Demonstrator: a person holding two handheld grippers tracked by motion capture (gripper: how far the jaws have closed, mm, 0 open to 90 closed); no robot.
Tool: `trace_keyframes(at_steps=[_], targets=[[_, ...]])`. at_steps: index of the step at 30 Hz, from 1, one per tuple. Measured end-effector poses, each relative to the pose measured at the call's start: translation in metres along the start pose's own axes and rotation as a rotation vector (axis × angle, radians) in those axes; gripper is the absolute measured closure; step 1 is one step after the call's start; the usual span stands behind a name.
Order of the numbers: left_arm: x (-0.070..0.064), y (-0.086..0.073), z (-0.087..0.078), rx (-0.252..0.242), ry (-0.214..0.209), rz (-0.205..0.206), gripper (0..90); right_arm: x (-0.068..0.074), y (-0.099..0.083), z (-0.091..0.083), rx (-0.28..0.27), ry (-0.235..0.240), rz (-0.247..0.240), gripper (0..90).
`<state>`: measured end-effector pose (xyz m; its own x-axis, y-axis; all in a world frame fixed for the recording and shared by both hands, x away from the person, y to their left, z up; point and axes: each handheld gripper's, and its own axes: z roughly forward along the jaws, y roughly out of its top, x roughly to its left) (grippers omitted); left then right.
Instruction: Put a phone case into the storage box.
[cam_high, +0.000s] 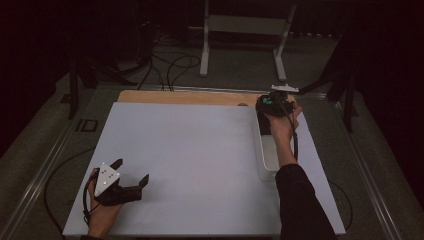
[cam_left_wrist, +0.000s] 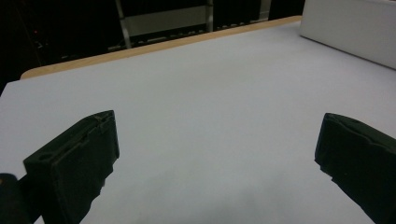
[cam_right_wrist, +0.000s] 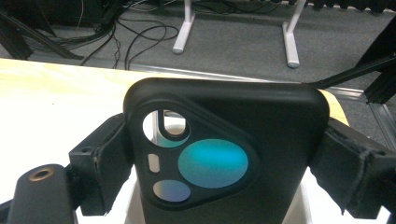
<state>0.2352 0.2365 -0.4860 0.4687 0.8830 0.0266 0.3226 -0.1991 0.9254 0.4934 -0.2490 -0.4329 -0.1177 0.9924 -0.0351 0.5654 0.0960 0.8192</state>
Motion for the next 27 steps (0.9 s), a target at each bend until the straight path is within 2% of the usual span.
trace_keyframes(at_steps=[10,12,15,27], targets=[[0.0007,-0.0003,-0.0004,-0.001,-0.002,-0.003,0.2,-0.0031,0.0017,0.0049,0.008,0.032,0.007,10.2],[0.0006,-0.0002,-0.0004,0.0,-0.003,-0.003,0.2,-0.0042,0.0022,0.0049,0.006,0.048,0.022,9.2],[0.0008,-0.0002,-0.0005,-0.001,-0.004,-0.004,0.2,-0.0033,0.0036,0.0035,-0.01,0.054,0.017,8.9],[0.0005,-0.0001,-0.0005,0.0,-0.004,-0.002,0.2,-0.0028,0.0048,-0.0013,-0.022,0.047,0.005,8.9]])
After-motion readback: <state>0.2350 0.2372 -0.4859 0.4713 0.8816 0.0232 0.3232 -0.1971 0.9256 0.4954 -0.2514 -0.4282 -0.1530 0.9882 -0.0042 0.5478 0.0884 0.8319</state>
